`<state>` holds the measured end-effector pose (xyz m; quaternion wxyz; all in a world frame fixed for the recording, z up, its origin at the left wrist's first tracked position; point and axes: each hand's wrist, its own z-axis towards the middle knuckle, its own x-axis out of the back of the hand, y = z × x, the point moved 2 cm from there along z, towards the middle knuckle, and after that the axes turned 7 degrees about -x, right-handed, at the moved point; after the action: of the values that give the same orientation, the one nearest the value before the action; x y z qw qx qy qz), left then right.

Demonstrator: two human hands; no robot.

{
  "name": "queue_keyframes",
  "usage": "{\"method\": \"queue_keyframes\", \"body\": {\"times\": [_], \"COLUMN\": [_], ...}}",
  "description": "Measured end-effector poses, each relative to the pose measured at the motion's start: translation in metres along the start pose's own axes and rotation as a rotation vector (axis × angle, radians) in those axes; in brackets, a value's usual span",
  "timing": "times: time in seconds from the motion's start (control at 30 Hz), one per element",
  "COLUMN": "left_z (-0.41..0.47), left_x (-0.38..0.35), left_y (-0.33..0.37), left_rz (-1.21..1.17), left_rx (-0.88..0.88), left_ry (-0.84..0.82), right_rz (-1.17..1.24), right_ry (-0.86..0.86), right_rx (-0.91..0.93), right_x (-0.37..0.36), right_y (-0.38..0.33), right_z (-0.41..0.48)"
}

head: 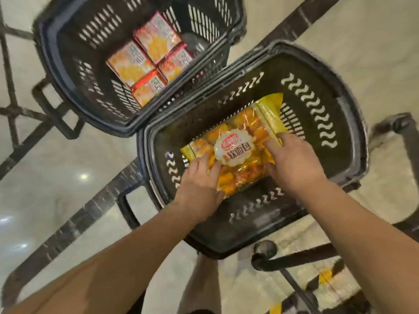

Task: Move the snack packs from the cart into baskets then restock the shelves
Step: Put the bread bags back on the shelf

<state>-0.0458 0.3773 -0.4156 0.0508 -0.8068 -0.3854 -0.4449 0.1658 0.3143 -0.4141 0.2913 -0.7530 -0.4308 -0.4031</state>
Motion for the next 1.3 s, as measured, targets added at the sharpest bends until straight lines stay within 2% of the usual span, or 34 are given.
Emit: {"method": "queue_keyframes", "body": {"times": [0.17,0.43,0.53,0.63,0.7,0.83,0.93,1.03,1.3], "left_z": [0.034,0.046,0.046,0.054,0.06,0.067,0.071,0.074,0.047], "left_x": [-0.039,-0.071,-0.085,-0.1,-0.109,-0.115,-0.117,-0.122,-0.099], "left_y": [-0.01,-0.025,-0.031,-0.037,-0.039,-0.038,-0.037,-0.042,-0.042], "left_rz": [-0.034,-0.213,-0.493,-0.924,-1.088,-1.268,-1.364,-1.36,-1.36], "left_rx": [0.101,0.266,0.449,0.684,0.799,0.821,0.874,0.874,0.743], "left_ry": [-0.075,-0.006,0.038,0.109,0.056,0.013,-0.029,-0.015,0.047], "right_rz": [0.03,-0.046,-0.02,0.071,0.186,0.445,0.623,0.653,0.81], "right_ry": [-0.035,-0.085,-0.121,-0.179,-0.23,-0.257,-0.278,-0.345,-0.174], "right_rx": [-0.011,-0.053,-0.109,-0.203,-0.283,-0.41,-0.578,-0.575,-0.569], "right_x": [-0.045,-0.067,-0.064,-0.061,-0.063,-0.075,-0.082,-0.085,-0.057], "right_y": [0.016,0.035,0.043,0.048,0.051,0.055,0.06,0.061,0.068], "right_z": [0.027,0.055,0.066,0.078,0.086,0.093,0.093,0.092,0.053]}}
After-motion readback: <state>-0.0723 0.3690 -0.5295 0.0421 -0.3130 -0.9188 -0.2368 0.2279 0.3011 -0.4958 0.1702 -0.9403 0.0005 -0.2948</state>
